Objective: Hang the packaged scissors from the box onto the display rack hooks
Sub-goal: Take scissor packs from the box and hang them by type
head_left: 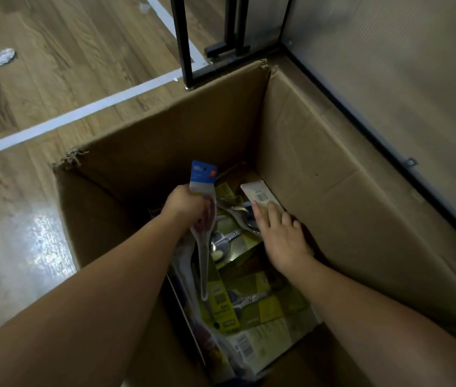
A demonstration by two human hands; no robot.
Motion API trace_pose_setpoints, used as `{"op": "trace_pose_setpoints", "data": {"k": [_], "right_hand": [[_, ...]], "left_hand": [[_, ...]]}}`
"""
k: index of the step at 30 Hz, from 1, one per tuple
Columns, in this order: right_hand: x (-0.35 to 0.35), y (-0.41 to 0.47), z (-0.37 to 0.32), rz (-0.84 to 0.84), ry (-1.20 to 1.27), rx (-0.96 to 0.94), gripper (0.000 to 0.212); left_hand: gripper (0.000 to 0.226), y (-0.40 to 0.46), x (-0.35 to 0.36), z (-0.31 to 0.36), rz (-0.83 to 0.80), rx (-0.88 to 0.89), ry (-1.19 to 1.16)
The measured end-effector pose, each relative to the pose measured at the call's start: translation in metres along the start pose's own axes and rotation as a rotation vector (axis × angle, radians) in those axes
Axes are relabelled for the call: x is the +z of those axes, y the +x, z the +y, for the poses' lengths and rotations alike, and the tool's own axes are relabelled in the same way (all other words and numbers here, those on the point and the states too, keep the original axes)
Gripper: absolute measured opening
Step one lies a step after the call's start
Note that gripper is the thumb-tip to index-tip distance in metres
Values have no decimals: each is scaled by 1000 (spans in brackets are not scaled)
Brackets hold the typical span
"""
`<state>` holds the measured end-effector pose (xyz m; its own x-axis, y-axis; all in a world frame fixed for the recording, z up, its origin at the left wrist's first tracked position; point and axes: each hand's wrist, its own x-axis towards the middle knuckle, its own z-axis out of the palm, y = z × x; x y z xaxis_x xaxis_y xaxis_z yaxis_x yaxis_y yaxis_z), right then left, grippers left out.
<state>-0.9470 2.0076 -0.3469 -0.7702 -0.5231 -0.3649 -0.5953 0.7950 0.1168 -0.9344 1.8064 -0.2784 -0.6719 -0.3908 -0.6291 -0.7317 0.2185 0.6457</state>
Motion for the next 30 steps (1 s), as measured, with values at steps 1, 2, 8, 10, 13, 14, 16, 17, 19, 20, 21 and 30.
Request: {"op": "trace_pose_setpoints", "data": {"k": [1,2,8,10,13,14,16,17,19,20,21,30], "right_hand": [[0,4,-2,20,-12,-20,111],[0,9,-4,29,-19,-40,116],[-21,44,-25,-68,-113,-86,68],[-32,51,-24,-49,-143,-105,59],[-49,48,-21,-82,-269,-200,52],[-55,44,-20,-106,-321,-246,51],[-69,38,-18,-151,-384,-331,46],[-77,35,-18,-166,-370,-374,42],[-91,27,-21,-213,-271,-415,33],[-94,21,-23,-245,-223,-396,31],[-92,17,-24,-260,-182,-357,29],[-40,28,-24,-266,-150,-93,78]], "left_hand": [[5,0,0,0,-2,13,1],[5,0,1,-1,-5,24,1],[11,-4,4,-3,1,26,23],[10,-6,3,-2,7,34,34],[13,-11,1,1,-12,25,60],[13,-15,0,2,-16,18,70],[9,-23,-1,4,-21,19,94],[9,-28,-3,5,-22,18,98],[11,-40,-7,10,-34,-3,97],[12,-46,-11,12,-36,-12,100],[14,-50,-15,15,-34,-21,99],[22,-19,-40,8,95,-76,103]]}}
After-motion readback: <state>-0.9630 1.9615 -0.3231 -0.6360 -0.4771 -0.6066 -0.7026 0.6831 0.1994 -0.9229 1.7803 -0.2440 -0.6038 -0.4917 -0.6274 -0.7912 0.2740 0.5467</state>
